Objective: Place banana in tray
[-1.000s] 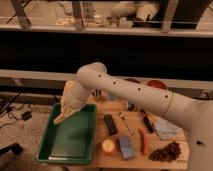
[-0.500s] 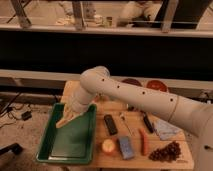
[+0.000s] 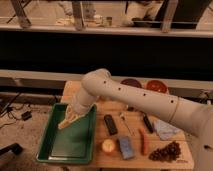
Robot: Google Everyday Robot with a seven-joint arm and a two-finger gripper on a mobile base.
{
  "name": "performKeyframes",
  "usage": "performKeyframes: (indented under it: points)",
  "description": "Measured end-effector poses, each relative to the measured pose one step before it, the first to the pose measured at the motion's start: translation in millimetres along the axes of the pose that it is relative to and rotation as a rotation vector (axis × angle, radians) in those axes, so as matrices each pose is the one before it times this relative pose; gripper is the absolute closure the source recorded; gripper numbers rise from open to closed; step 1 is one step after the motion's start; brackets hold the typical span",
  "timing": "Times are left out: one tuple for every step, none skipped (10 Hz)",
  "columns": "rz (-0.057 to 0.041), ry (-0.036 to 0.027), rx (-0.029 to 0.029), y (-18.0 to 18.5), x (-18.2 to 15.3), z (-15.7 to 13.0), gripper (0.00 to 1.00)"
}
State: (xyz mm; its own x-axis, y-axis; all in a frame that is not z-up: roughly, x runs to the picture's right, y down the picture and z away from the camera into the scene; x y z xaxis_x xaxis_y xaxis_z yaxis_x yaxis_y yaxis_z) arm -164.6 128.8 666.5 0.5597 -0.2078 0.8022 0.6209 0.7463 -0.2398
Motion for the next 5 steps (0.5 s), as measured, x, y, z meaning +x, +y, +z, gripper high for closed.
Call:
performKeyframes:
  points:
    - [-0.00032,-0.00008,-0.00014,-0.09,-0.11,0.10,0.91]
    - [-0.00067,-0.00021,-0.00040,-0.14,-0.30,0.23,0.82]
    - [-0.00068,-0.00033,-0.00042,-0.13,-0.32,0.26,0.70]
    - [-0.00077,-0.00012,-0.00027,-0.07,-0.17,0.15,0.61]
    - [0.00008,-0.00006,-0.00002,0.01,-0.02,0.02,0.50]
